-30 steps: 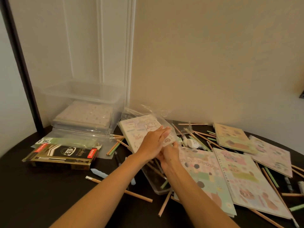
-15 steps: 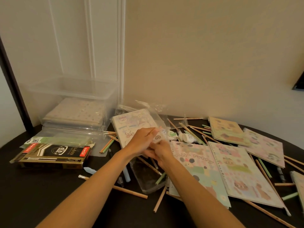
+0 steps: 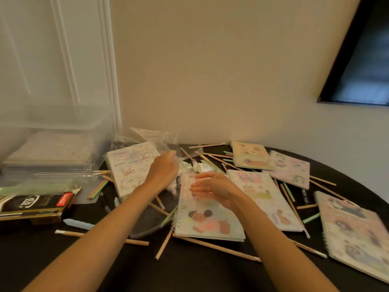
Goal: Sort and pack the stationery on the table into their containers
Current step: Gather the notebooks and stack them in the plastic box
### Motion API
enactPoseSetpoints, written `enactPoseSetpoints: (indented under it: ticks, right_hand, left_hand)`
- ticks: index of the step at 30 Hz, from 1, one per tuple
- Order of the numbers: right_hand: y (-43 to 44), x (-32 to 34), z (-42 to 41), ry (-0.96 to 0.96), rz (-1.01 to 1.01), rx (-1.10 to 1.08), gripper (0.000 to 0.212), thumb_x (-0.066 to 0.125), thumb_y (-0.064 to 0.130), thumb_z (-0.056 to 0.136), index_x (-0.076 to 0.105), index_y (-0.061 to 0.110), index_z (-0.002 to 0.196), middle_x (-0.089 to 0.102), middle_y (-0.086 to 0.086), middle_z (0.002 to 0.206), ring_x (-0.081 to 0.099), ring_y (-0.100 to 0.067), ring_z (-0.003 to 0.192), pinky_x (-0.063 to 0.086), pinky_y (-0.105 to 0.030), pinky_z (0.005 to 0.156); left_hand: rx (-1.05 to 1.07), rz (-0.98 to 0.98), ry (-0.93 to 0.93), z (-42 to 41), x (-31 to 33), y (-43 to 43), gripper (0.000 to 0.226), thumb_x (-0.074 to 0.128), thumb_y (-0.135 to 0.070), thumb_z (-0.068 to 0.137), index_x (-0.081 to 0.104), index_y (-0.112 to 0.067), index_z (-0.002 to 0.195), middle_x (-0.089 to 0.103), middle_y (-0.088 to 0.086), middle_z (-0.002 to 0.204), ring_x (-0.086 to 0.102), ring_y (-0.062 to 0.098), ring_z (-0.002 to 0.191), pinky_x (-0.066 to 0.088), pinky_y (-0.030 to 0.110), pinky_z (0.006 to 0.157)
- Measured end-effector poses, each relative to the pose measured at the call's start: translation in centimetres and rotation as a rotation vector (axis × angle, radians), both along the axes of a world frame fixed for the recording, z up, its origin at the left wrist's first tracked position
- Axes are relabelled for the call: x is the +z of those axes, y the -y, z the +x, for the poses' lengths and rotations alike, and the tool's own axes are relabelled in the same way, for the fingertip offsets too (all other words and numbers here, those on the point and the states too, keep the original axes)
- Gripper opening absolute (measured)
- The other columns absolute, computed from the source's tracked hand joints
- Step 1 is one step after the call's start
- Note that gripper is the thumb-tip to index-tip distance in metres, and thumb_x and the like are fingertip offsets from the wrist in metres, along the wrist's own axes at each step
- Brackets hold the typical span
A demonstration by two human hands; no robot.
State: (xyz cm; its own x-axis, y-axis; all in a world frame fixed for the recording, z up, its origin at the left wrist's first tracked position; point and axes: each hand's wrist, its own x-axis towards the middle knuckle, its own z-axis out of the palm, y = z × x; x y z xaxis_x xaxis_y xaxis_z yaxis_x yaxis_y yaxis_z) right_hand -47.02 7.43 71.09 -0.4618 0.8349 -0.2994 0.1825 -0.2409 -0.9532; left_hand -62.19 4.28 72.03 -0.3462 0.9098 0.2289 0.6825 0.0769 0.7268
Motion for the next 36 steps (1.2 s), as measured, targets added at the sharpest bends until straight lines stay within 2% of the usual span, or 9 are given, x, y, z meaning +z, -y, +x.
enactPoseSetpoints:
  ticks: [3, 9, 11, 14, 17, 22, 28, 33, 36]
  right_hand:
    - [-1.0, 0.8, 4.8, -0.079, 0.036, -0.087, 0.022, 0.055, 0.0, 0.09, 0.058, 0.006, 0.111, 0.068, -0.016, 0.102, 0.069, -0.022, 0.085, 0.058, -0.027, 0.073]
    - [-4.5, 0.2, 14.0, -0.095, 0.123, -0.5, 0.014, 0.049, -0.001, 0.093, 0.06, 0.004, 0.099, 0.066, -0.017, 0.092, 0.066, -0.023, 0.082, 0.054, -0.032, 0.079]
    - [-6.3, -0.7, 17.1, -0.088, 0.145, -0.658, 0.014, 0.049, -0.002, 0.092, 0.06, 0.005, 0.098, 0.064, -0.019, 0.099, 0.064, -0.024, 0.089, 0.053, -0.034, 0.085]
    - [-8.8, -1.9, 21.5, 0.153, 0.237, -0.844, 0.029, 0.051, 0.002, 0.09, 0.057, 0.008, 0.118, 0.055, -0.013, 0.125, 0.053, -0.024, 0.114, 0.046, -0.034, 0.094]
    - [-11.1, -2.2, 24.8, 0.369, 0.261, -0.915, 0.042, 0.047, 0.005, 0.094, 0.043, 0.007, 0.136, 0.05, -0.013, 0.132, 0.048, -0.025, 0.117, 0.038, -0.027, 0.079]
    - [-15.3, -3.5, 27.3, 0.517, 0.083, -0.788, 0.044, 0.05, 0.009, 0.092, 0.039, 0.002, 0.135, 0.05, -0.013, 0.107, 0.049, -0.021, 0.091, 0.038, -0.025, 0.056]
    - [-18.1, -4.2, 27.8, 0.315, -0.031, -0.882, 0.045, 0.054, 0.007, 0.09, 0.041, 0.006, 0.133, 0.053, -0.012, 0.114, 0.055, -0.022, 0.1, 0.051, -0.032, 0.084]
    - [-17.2, -3.6, 26.6, 0.084, -0.089, -0.785, 0.04, 0.053, 0.006, 0.092, 0.041, 0.004, 0.13, 0.058, -0.01, 0.088, 0.052, -0.012, 0.066, 0.049, -0.02, 0.058]
    - [-16.8, -3.7, 25.8, 0.008, -0.096, -0.748, 0.033, 0.043, 0.002, 0.096, 0.044, 0.002, 0.128, 0.063, -0.015, 0.086, 0.054, -0.011, 0.054, 0.041, -0.014, 0.037]
  left_hand:
    - [-0.054, 0.057, 0.014, 5.0, 0.7, -2.0, 0.043, 0.039, -0.004, 0.092, 0.044, -0.008, 0.134, 0.051, 0.011, 0.134, 0.051, 0.028, 0.117, 0.042, 0.034, 0.093]
    - [-0.259, -0.003, -0.083, 14.1, 0.8, -6.9, 0.033, 0.04, -0.005, 0.091, 0.055, -0.001, 0.12, 0.057, 0.015, 0.126, 0.05, 0.028, 0.117, 0.041, 0.033, 0.094]
    - [-0.33, -0.069, -0.123, 16.4, 0.3, -8.7, 0.034, 0.038, -0.01, 0.093, 0.055, -0.003, 0.122, 0.054, 0.014, 0.129, 0.048, 0.028, 0.119, 0.04, 0.031, 0.092]
    - [-0.399, -0.142, -0.17, 19.6, -0.6, -11.4, 0.036, 0.037, -0.011, 0.094, 0.052, -0.003, 0.126, 0.049, 0.014, 0.135, 0.045, 0.028, 0.122, 0.039, 0.031, 0.091]
    - [-0.468, -0.185, -0.208, 22.4, -1.5, -13.5, 0.041, 0.039, -0.008, 0.093, 0.048, -0.007, 0.133, 0.043, 0.013, 0.139, 0.04, 0.028, 0.128, 0.036, 0.031, 0.1]
    - [-0.549, -0.228, -0.399, 24.7, -3.8, -17.0, 0.037, 0.039, -0.007, 0.095, 0.052, -0.013, 0.13, 0.036, 0.009, 0.143, 0.031, 0.025, 0.133, 0.032, 0.038, 0.106]
    - [-0.561, -0.297, -0.518, 25.1, -5.7, -18.8, 0.033, 0.033, -0.015, 0.098, 0.051, -0.013, 0.125, 0.035, 0.008, 0.14, 0.024, 0.027, 0.134, 0.022, 0.051, 0.11]
    - [-0.559, -0.248, -0.471, 25.1, -6.6, -19.3, 0.03, 0.032, -0.016, 0.097, 0.049, -0.01, 0.121, 0.036, 0.007, 0.139, 0.032, 0.023, 0.128, 0.03, 0.046, 0.106]
    - [-0.547, -0.222, -0.466, 25.1, -6.7, -19.3, 0.03, 0.03, -0.018, 0.099, 0.05, -0.01, 0.119, 0.041, 0.005, 0.132, 0.035, 0.023, 0.127, 0.032, 0.042, 0.104]
